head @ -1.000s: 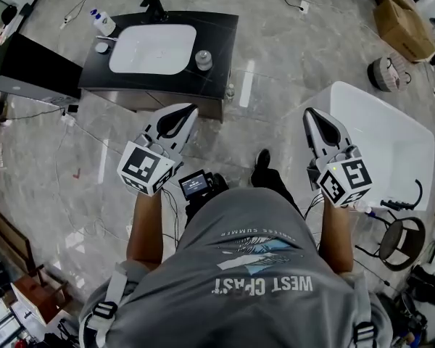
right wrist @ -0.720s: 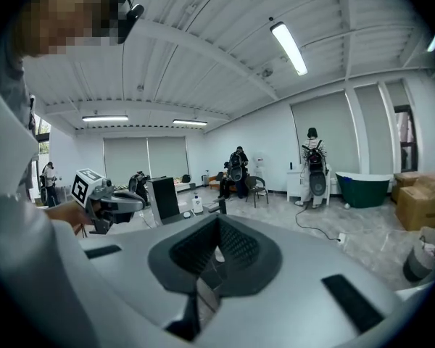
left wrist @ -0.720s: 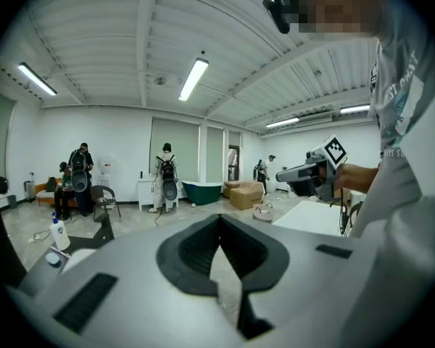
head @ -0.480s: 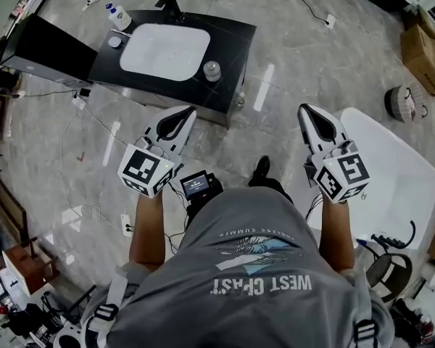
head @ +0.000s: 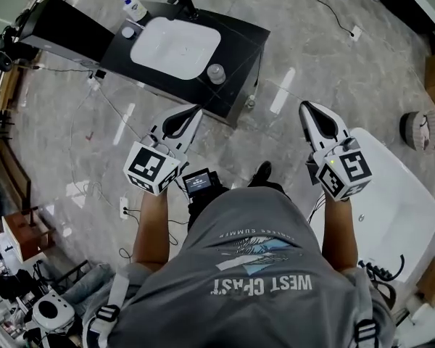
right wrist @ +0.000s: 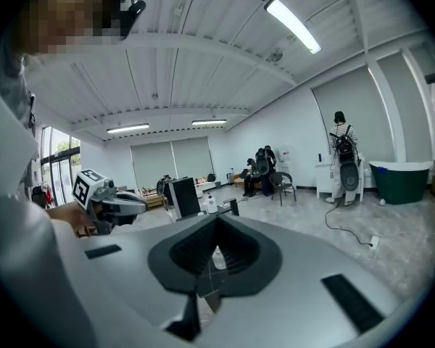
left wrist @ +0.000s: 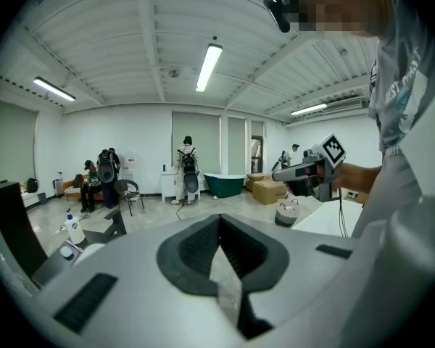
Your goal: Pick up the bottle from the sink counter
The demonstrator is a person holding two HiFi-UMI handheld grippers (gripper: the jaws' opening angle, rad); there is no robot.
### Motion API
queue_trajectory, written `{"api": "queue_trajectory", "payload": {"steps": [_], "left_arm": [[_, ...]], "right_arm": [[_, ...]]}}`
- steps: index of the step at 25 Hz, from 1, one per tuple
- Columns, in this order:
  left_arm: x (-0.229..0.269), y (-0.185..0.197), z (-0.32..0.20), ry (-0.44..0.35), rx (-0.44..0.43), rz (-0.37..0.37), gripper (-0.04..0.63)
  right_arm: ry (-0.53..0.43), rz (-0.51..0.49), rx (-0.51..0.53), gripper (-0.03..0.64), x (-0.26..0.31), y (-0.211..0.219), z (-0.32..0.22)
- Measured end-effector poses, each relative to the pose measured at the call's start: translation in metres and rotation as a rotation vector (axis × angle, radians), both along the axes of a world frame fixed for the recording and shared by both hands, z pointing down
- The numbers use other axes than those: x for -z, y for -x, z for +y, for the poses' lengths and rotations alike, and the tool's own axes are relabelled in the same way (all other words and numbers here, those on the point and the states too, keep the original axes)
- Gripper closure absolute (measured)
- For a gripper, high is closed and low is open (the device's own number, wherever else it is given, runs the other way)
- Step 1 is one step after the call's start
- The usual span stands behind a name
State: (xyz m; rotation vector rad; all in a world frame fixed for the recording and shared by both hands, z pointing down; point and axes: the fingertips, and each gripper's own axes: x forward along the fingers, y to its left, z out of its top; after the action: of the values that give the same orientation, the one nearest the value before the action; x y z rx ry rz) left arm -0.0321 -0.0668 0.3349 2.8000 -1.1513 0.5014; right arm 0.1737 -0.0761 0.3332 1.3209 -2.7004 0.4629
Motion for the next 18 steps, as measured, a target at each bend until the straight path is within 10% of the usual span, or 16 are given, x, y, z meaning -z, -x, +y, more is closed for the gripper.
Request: {"api": "queue_trajectory", "payload": {"steps": [18], "left_arm": [[-0.019, 0.002, -0.056, 0.041, -0.097, 0.008, 0.592]], "right_arm": [[0.022, 0.009, -0.088, 0.62, -0.002, 0.005, -0.029]]}}
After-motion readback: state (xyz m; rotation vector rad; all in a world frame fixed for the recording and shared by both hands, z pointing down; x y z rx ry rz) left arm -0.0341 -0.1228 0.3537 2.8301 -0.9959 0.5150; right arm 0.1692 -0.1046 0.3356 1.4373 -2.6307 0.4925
